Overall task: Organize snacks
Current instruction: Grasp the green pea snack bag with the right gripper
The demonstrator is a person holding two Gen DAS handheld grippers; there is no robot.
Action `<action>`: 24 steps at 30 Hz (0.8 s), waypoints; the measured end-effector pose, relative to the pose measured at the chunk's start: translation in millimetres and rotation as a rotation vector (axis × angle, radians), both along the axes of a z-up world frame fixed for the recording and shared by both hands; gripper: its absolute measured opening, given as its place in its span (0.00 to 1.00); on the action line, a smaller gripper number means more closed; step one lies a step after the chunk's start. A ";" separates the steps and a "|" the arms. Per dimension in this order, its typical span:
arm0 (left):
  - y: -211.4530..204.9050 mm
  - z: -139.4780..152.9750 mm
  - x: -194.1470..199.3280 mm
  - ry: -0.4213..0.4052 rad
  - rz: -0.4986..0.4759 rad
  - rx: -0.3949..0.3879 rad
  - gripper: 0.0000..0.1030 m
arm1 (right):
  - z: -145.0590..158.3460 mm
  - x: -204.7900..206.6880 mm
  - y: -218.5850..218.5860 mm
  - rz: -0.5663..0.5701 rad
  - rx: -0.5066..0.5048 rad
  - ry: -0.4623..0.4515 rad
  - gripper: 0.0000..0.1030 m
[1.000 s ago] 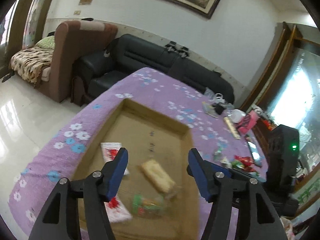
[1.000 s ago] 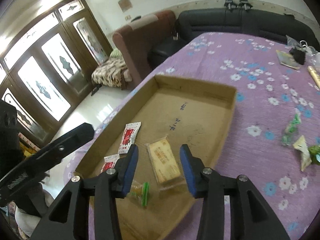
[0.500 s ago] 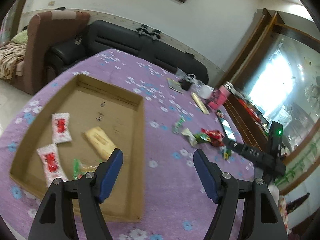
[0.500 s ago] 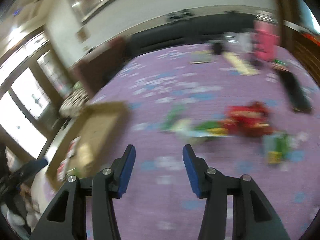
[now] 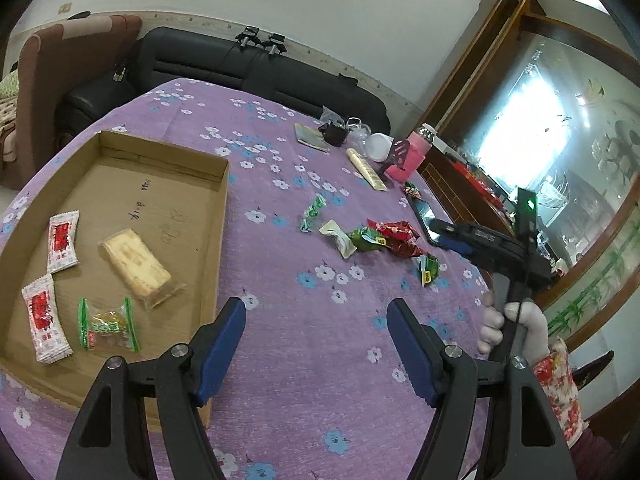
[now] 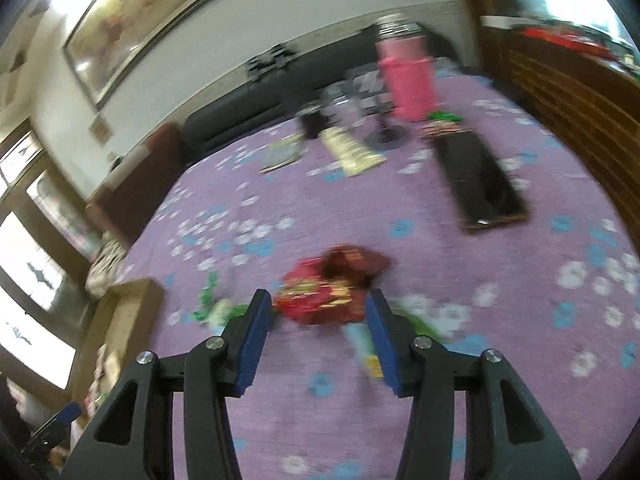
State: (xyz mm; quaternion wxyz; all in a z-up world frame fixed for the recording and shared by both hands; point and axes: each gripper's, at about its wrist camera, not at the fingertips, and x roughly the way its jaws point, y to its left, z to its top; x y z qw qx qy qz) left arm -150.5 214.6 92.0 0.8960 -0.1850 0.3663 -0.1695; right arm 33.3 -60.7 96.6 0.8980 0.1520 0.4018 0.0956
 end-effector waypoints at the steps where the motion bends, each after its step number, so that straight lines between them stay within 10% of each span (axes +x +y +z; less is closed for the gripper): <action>1: -1.0 -0.5 0.0 0.002 -0.003 -0.001 0.74 | -1.4 5.5 13.0 0.025 -0.018 0.006 0.47; 10: -3.2 -2.4 -1.2 0.008 -0.022 0.000 0.74 | -36.4 62.0 95.2 0.100 -0.186 0.118 0.44; 13: -0.8 -4.3 -1.1 0.011 -0.024 -0.003 0.74 | -50.2 63.1 97.7 0.108 -0.235 0.173 0.22; 22: -8.6 -16.0 8.5 0.046 -0.054 -0.023 0.74 | -35.9 4.0 66.5 0.174 -0.144 0.215 0.22; 24: -13.4 -17.2 9.0 0.053 -0.063 -0.020 0.74 | -29.7 -1.9 58.2 0.139 -0.117 0.181 0.39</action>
